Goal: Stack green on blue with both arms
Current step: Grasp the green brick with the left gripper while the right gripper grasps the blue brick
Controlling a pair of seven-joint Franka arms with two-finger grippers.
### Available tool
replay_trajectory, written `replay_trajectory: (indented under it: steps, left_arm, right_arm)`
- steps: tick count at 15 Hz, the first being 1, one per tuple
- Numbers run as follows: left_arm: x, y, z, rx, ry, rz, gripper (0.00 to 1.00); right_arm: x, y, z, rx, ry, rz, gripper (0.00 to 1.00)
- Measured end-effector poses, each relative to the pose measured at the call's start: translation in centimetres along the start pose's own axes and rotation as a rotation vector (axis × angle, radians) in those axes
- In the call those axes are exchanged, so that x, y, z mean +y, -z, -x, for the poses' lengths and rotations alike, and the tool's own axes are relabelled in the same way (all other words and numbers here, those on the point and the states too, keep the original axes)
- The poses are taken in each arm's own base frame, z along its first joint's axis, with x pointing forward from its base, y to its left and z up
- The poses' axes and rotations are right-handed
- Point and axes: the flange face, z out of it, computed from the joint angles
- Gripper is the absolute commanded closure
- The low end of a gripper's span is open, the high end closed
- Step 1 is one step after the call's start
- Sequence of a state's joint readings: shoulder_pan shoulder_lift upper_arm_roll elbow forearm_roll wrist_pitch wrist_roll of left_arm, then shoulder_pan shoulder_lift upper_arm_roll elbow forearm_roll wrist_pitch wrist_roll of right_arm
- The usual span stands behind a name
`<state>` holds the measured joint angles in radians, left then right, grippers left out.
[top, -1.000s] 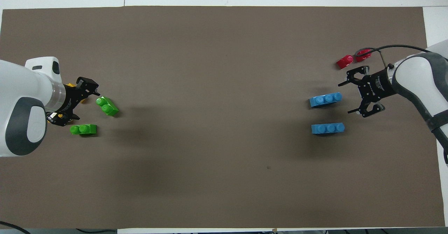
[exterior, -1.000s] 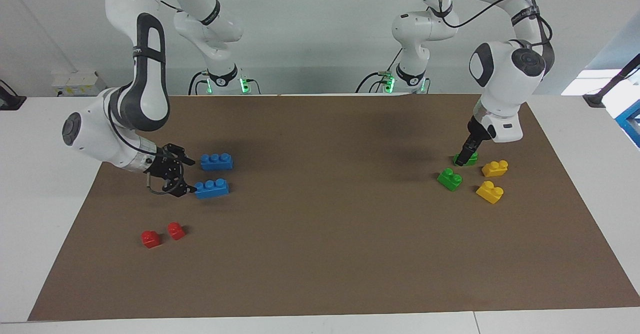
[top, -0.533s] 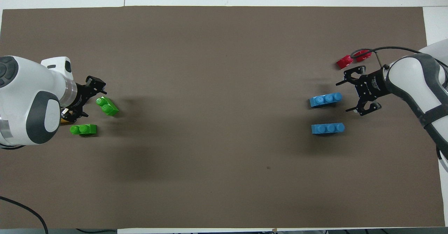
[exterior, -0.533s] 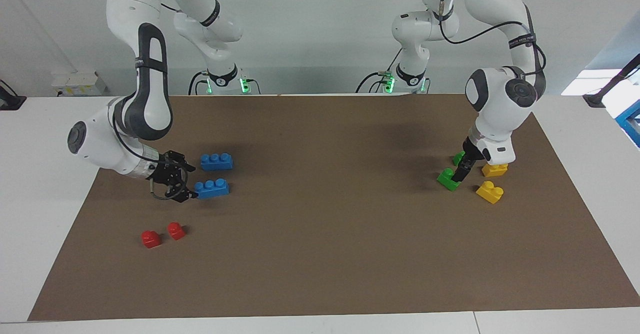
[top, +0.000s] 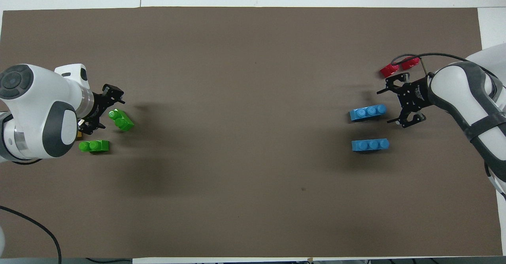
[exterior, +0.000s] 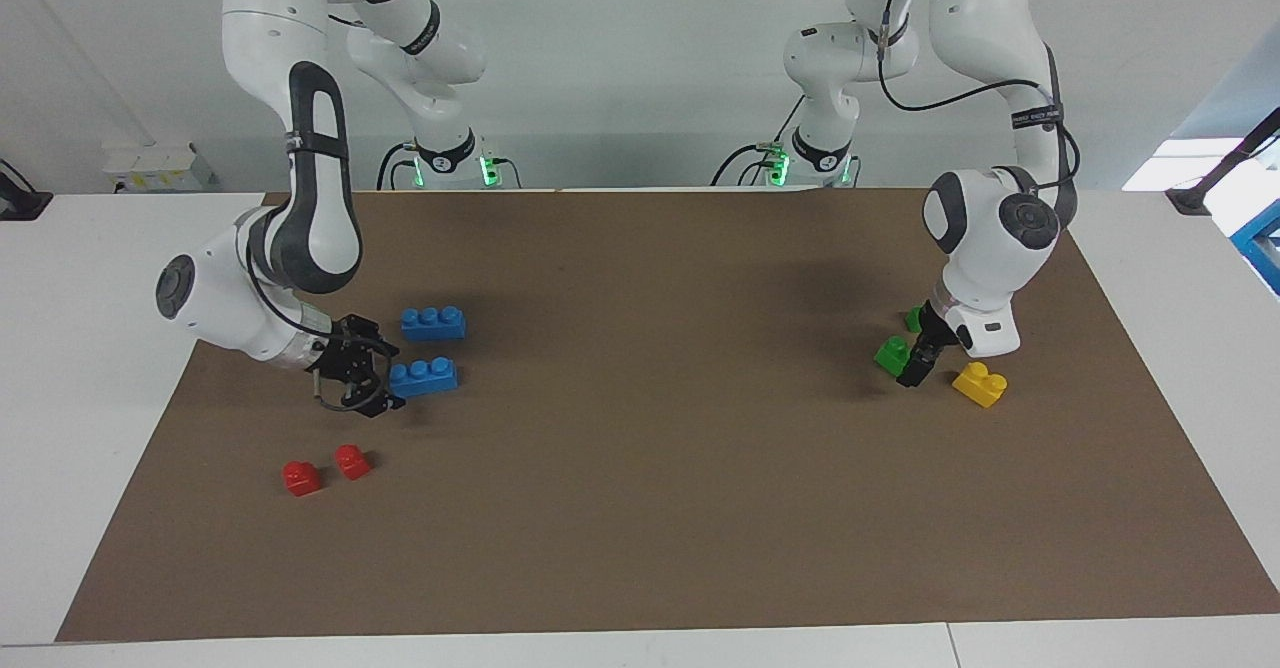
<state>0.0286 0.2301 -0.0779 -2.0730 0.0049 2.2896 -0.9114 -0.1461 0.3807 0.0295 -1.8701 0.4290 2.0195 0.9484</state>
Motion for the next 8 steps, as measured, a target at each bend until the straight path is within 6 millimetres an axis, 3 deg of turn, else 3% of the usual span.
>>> replay_trajectory:
  steps: [3, 4, 6, 7, 8]
  left_arm:
    - [-0.06, -0.73, -0.16, -0.005, 0.003, -0.005, 0.00]
    - [-0.09, -0.81, -0.29, -0.003, 0.005, -0.003, 0.08]
    - [-0.11, -0.94, -0.36, -0.003, 0.006, -0.002, 0.47]
    - [-0.11, -1.01, -0.35, -0.003, 0.006, -0.002, 0.96]
    - [-0.09, -1.07, -0.36, -0.003, 0.006, -0.001, 1.00]
  right_arm:
    - [0.03, -0.37, 0.20, 0.000, 0.010, 0.005, 0.00]
    - [0.09, -0.41, 0.15, -0.001, 0.022, 0.006, 0.01]
    - [0.24, -0.57, 0.02, -0.002, 0.034, 0.008, 0.05]
    - [0.33, -0.70, -0.08, 0.000, 0.036, 0.008, 0.09]
    - [0.39, -0.84, -0.22, 0.006, 0.038, 0.002, 0.13]
